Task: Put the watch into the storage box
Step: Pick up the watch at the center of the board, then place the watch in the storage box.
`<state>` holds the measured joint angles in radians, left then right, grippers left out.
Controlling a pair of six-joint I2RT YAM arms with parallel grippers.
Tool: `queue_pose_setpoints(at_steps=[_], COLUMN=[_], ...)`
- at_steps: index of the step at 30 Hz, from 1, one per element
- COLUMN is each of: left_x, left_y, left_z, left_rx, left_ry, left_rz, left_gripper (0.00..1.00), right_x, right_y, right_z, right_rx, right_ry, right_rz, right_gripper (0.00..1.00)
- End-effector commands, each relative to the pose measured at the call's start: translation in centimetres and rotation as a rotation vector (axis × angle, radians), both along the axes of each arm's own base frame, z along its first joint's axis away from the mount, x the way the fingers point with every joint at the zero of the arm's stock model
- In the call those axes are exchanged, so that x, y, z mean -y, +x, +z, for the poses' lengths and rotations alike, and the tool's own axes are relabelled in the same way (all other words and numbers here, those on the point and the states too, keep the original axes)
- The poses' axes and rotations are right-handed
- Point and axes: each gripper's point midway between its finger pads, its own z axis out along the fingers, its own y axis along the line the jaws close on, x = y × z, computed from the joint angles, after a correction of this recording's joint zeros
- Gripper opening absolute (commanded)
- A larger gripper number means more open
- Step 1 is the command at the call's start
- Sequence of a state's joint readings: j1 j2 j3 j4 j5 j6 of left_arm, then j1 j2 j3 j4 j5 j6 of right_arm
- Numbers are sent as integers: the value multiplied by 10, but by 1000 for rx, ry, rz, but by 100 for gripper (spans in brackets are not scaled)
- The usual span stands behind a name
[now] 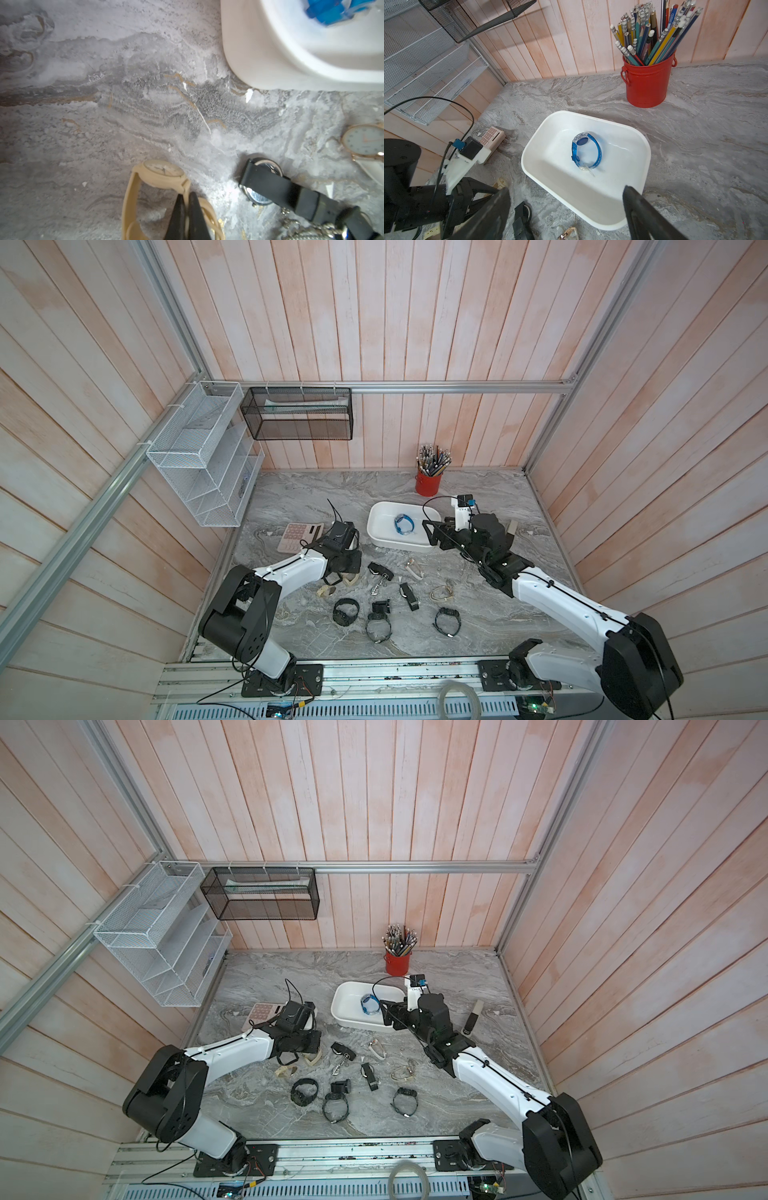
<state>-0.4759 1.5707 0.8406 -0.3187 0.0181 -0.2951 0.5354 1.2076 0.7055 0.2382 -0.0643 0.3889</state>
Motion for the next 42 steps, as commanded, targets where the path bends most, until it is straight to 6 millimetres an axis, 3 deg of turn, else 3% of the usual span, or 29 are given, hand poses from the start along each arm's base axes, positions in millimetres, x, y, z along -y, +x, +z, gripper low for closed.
queue_pose_setpoints(at_steps=[1, 6, 10, 18, 22, 26, 30, 42], left_x=[2, 6, 13, 58, 86, 115, 134, 148], left_y=[10, 16, 24, 60, 84, 104, 122, 155], left_z=[27, 52, 86, 170, 184, 178, 156, 91], left_rx=[63, 116, 176, 364, 392, 390, 366, 290], left_ry=[-15, -38, -67, -151, -171, -159, -123, -40], left_rz=[-4, -13, -31, -128, -179, -215, -232, -211], left_gripper=[0, 0, 0, 0, 0, 0, 0, 0], right_x=[5, 5, 8, 21, 31, 40, 46, 52], right_y=[1, 2, 1, -9, -15, -22, -27, -28], right_z=[1, 2, 3, 13, 16, 13, 10, 3], right_rx=[6, 6, 3, 19, 21, 12, 4, -15], right_ry=[-8, -6, -10, 1, 12, 12, 26, 42], right_rz=[-20, -24, -33, -60, -86, -103, -117, -133], right_gripper=[87, 87, 87, 87, 87, 88, 88, 88])
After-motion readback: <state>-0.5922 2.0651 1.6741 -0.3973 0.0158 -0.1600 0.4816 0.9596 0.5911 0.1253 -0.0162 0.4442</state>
